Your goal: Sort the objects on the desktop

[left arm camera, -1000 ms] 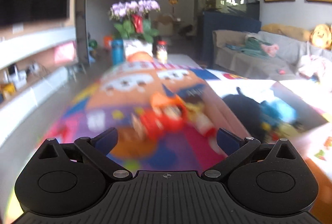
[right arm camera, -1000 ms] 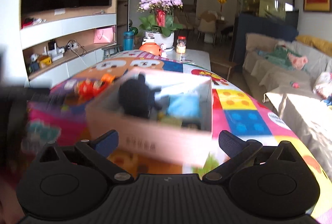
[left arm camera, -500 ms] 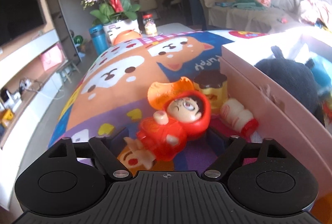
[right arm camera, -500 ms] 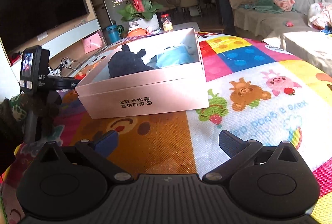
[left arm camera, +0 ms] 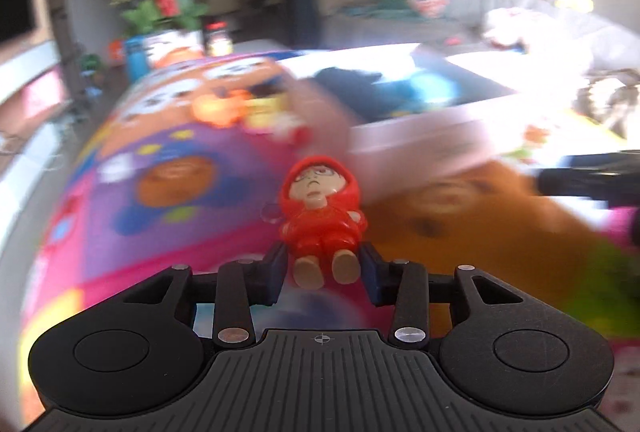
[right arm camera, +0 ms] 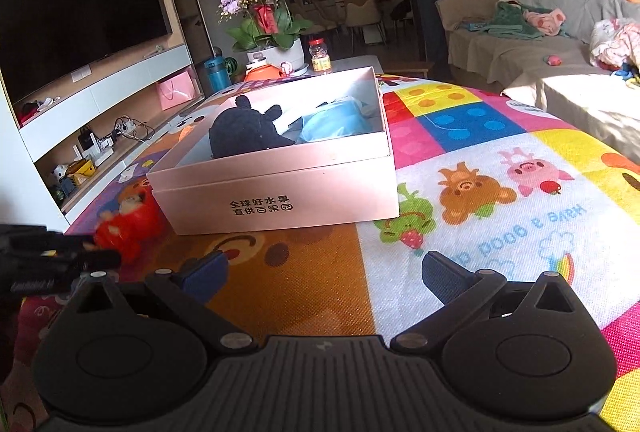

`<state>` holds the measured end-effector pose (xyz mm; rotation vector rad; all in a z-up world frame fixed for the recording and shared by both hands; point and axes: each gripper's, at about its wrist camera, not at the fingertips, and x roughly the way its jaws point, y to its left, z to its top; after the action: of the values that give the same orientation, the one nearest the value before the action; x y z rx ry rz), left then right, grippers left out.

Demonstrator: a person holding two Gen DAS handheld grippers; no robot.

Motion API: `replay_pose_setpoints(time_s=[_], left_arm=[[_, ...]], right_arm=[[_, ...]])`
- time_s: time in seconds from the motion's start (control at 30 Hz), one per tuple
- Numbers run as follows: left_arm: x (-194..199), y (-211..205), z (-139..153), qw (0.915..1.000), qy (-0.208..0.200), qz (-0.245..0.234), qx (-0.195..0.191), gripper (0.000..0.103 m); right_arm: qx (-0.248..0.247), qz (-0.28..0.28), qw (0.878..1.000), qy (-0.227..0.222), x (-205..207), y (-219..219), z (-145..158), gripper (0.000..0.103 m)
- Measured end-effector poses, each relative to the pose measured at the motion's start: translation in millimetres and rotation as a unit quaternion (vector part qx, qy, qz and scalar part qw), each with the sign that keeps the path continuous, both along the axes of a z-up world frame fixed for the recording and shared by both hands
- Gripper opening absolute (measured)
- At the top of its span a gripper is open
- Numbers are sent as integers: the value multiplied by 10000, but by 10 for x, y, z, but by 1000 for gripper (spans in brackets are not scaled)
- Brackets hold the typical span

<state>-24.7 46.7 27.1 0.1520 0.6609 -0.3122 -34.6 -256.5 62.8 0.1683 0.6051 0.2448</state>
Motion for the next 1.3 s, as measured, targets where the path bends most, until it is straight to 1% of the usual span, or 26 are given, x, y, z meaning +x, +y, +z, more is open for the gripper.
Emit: replay_pose_setpoints(time_s=[0.03,0.07,0.1,0.2,0.27,0.3,0.33,0.37,0.4,0.43,0.47,0.5,0.53,0.57,0.63,0.7,0.73,0.77,0.8,0.87,0.93,0.97,1.03,1.13,1.2,1.3], left_arm=[[-56,-96,9,9999,2,-118,-54,48],[-103,-186,-1,9993,40,-340,-170,46],[-142,-273,-9,9980,79,-550,-314,47],[-262,-536,-52,9944,59,-969,-411,51],[-323,-631,-61,9923,19,-1182,-381,62],[-347,-637,-64,9918,-6,-1225,-355,65],[-357,-614,-50,9919,-42,-1223,-334,71],[-369,-563,-25,9925,-94,-1172,-321,78],[-375,-494,6,9936,-154,-1080,-308,80],[-370,-404,46,9948,-215,-948,-298,84],[-366,-310,81,9961,-289,-776,-297,88],[-344,-208,111,9972,-366,-583,-308,90],[-310,-104,140,9978,-439,-369,-319,94],[-283,-19,147,9981,-518,-138,-318,96],[-179,122,121,9972,-599,322,-297,97],[-18,198,43,9941,-591,887,-222,98],[49,248,9,9912,-564,1183,-186,100],[125,282,-48,9875,-506,1481,-175,100],[176,351,-89,9839,-439,1721,-201,100],[253,499,-127,9783,-262,2023,-370,100],[245,638,-106,9752,-278,2101,-641,101],[244,677,-104,9735,-299,2154,-700,101],[251,718,-122,9725,-203,2143,-885,101],[234,722,-134,9730,-211,2063,-1015,102],[218,702,-138,9743,-225,1991,-1029,102],[227,701,-153,9744,-225,1953,-1088,102]], right_arm=[[-35,-18,10000,-30,-11,3,12,103],[-66,-33,10000,-48,-18,3,25,103],[-77,-30,10000,-40,-23,4,45,103],[204,81,9997,77,-31,-25,145,103],[453,253,9986,106,-37,-13,245,103],[482,352,9982,67,-47,17,290,103],[434,461,9980,0,-57,63,331,103],[310,589,9977,-84,-67,135,367,103],[166,700,9973,-157,-69,199,388,101],[-57,795,9965,-244,-68,282,409,89],[-270,911,9950,-297,-52,362,434,71],[-451,1063,9929,-294,-16,438,465,63],[-590,1222,9904,-260,41,521,518,52],[-719,1347,9880,-243,111,609,586,48],[-1001,1518,9827,-352,281,835,785,47],[-1088,1900,9753,-293,544,1096,997,47],[-1043,2022,9736,-154,726,1239,1085,50],[-998,2093,9727,46,926,1383,1147,55],[-942,2106,9727,250,1134,1513,1183,57],[-902,2036,9731,597,1568,1755,1200,59],[-1110,1844,9736,761,1969,1983,1153,59],[-1221,1742,9736,832,2146,2074,1107,59],[-1314,1568,9730,1068,2482,2233,971,59],[-1430,1391,9698,1406,2809,2410,695,54],[-1636,1317,9659,1515,2927,2520,538,49],[-1941,1318,9586,1611,2996,2623,385,28]])
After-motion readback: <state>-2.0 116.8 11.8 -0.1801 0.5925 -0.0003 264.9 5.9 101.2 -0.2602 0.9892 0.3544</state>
